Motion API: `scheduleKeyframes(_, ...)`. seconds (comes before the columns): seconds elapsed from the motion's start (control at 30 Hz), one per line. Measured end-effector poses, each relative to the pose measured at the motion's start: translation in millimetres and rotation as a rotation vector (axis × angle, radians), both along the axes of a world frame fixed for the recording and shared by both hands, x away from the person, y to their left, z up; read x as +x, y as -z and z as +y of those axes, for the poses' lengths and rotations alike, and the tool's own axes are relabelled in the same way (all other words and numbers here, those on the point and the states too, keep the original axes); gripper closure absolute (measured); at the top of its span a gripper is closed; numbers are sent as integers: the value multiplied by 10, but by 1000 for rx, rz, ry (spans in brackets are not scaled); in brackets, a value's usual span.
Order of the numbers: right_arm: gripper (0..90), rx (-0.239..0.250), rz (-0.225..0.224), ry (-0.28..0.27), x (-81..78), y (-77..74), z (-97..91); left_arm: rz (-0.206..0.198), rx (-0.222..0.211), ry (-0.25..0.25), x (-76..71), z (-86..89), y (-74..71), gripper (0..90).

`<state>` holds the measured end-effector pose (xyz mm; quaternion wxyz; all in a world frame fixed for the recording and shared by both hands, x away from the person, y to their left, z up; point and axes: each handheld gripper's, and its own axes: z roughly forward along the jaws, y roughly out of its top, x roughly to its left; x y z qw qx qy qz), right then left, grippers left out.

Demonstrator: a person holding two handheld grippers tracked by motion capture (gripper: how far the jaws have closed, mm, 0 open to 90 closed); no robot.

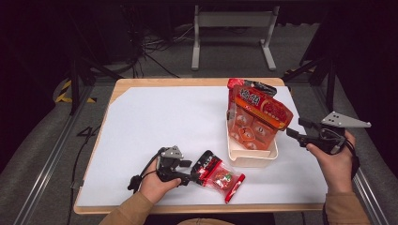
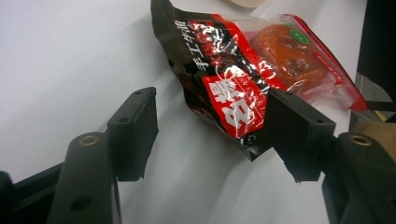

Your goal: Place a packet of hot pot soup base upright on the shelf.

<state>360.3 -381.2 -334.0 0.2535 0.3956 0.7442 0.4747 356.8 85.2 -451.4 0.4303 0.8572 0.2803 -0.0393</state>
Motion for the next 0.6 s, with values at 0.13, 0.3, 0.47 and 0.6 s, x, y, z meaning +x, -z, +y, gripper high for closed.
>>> scheduleKeyframes(0.13, 347, 2, -1, 0, 3, 5, 5, 25, -8, 25, -3, -21, 15, 416)
scheduleKeyframes(0.3, 347, 1, 0, -2, 4, 7, 7, 38, -4, 43, -13, -46, 27, 470)
scheduleKeyframes(0.47, 347, 1, -2, -5, 6, 10, 10, 65, -25, 48, -5, -27, 22, 628)
scheduleKeyframes(0.6, 347, 2, 1, -5, 8, 13, 15, 83, -27, 33, -1, -16, 17, 726)
